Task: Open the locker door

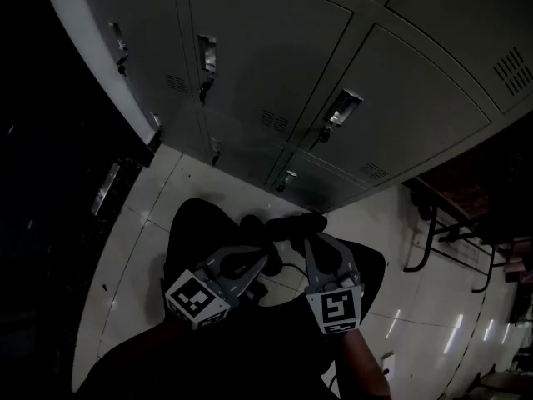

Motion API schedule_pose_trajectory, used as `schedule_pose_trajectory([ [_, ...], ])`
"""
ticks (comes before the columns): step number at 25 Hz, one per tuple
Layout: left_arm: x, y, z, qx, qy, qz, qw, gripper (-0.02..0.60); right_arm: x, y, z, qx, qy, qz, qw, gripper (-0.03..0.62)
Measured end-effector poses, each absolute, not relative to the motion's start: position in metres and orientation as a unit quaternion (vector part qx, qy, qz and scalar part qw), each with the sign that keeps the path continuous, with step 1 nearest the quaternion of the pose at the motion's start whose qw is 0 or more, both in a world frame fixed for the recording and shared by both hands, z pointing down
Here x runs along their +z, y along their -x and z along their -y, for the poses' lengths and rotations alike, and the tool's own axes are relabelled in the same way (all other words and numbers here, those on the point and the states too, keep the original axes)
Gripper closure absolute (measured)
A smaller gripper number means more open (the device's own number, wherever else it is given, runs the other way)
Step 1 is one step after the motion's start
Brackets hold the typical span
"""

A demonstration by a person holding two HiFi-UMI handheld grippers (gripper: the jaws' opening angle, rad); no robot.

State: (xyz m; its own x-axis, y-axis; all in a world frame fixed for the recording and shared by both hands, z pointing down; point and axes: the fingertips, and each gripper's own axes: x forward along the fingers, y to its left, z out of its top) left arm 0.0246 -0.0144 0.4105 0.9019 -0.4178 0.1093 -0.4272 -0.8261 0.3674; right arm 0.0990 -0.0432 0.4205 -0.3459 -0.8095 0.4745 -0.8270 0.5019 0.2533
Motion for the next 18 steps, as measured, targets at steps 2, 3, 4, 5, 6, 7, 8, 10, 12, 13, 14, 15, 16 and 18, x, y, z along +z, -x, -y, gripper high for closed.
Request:
schedule_pose_trajectory([
  [2, 0.412, -0.022, 0.02, 0.013, -0.957, 0.217, 0.192, 0.569, 0.418, -0.102, 0.069, -0.019, -0.511, 0.803, 0.306, 0.565],
  [3, 0.412, -0.021, 0.023, 0.013, -0.958, 0.215, 0.19, 0.569, 0.417, -0.103, 0.081, -0.035, -0.516, 0.794, 0.319, 0.563],
  [4, 0.413, -0.019, 0.024, 0.013, -0.959, 0.213, 0.187, 0.569, 0.416, -0.105, 0.092, -0.05, -0.519, 0.787, 0.332, 0.562],
  [5, 0.413, -0.018, 0.026, 0.013, -0.96, 0.212, 0.184, 0.57, 0.415, -0.107, 0.103, -0.062, -0.521, 0.78, 0.343, 0.56],
  [6, 0.414, -0.016, 0.027, 0.013, -0.96, 0.213, 0.183, 0.569, 0.414, -0.108, 0.113, -0.073, -0.522, 0.773, 0.352, 0.559],
  [7, 0.414, -0.015, 0.028, 0.013, -0.959, 0.214, 0.184, 0.569, 0.413, -0.11, 0.123, -0.082, -0.524, 0.767, 0.361, 0.556],
  [8, 0.415, -0.014, 0.029, 0.012, -0.958, 0.215, 0.187, 0.569, 0.412, -0.112, 0.133, -0.092, -0.526, 0.759, 0.372, 0.553],
  [10, 0.416, -0.011, 0.029, 0.011, -0.957, 0.218, 0.193, 0.569, 0.41, -0.117, 0.153, -0.118, -0.528, 0.742, 0.397, 0.542],
  [12, 0.417, -0.01, 0.029, 0.01, -0.956, 0.217, 0.195, 0.569, 0.41, -0.121, 0.171, -0.151, -0.526, 0.718, 0.431, 0.535],
  [13, 0.418, -0.01, 0.028, 0.01, -0.956, 0.216, 0.196, 0.569, 0.41, -0.124, 0.18, -0.17, -0.524, 0.702, 0.451, 0.528],
  [14, 0.419, -0.009, 0.028, 0.009, -0.956, 0.216, 0.198, 0.569, 0.41, -0.127, 0.189, -0.191, -0.521, 0.685, 0.473, 0.526],
  [15, 0.419, -0.009, 0.028, 0.008, -0.956, 0.216, 0.2, 0.569, 0.409, -0.13, 0.197, -0.211, -0.519, 0.666, 0.493, 0.522],
  [16, 0.42, -0.008, 0.028, 0.007, -0.955, 0.217, 0.201, 0.569, 0.408, -0.133, 0.204, -0.231, -0.516, 0.647, 0.512, 0.517],
  [18, 0.421, -0.006, 0.029, 0.006, -0.954, 0.219, 0.204, 0.569, 0.405, -0.138, 0.218, -0.269, -0.51, 0.61, 0.543, 0.513],
])
